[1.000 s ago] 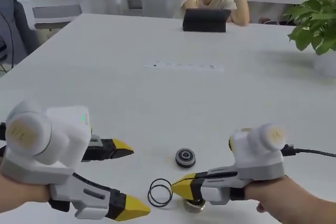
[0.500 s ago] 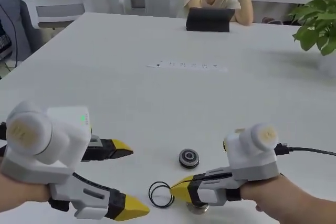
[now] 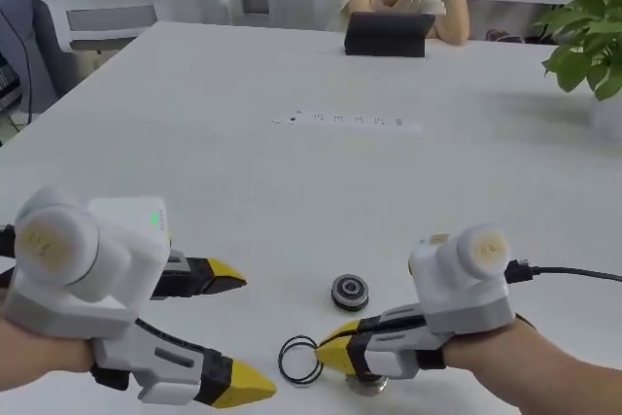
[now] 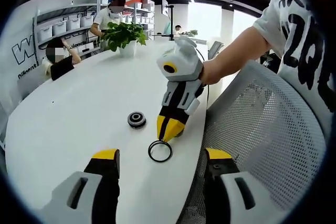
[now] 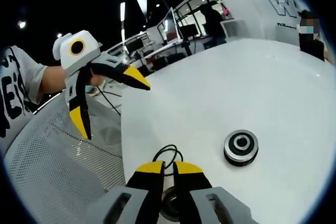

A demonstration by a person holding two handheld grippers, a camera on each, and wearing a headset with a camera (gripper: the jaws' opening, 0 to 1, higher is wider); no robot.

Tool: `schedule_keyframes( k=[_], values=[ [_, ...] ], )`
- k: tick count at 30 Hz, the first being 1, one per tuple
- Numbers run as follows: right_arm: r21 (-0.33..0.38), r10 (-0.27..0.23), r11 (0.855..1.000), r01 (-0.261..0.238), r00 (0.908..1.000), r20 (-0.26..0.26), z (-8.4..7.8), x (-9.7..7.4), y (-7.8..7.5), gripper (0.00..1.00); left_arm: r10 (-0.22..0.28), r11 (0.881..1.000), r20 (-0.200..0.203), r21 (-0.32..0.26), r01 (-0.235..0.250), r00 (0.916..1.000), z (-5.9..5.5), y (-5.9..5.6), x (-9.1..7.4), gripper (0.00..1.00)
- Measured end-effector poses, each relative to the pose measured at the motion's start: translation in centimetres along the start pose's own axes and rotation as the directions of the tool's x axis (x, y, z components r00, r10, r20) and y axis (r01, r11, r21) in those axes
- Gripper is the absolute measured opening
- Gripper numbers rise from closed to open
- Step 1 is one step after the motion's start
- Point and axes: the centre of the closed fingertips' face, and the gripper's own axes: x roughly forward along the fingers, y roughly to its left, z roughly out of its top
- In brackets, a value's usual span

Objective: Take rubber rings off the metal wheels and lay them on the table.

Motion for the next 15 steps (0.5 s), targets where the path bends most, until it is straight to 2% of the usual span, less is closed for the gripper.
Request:
schedule_keyframes(
  k=[7, 15],
  values=[
    [-0.031, -0.02, 0.999, 0.02, 0.9998, 0.008, 0.2, -0.4, -0.3, 0.11, -0.006, 1.0, -0.006, 0.003, 0.006, 1.0, 0.0, 0.0, 0.1, 0.62],
    [-0.027, -0.046, 0.998, 0.048, 0.9972, 0.059, 1.2, -1.4, -1.0, 0.18, 0.001, 1.0, -0.01, 0.02, 0.0, 1.0, 0.2, 0.6, 0.3, 0.61]
  ],
)
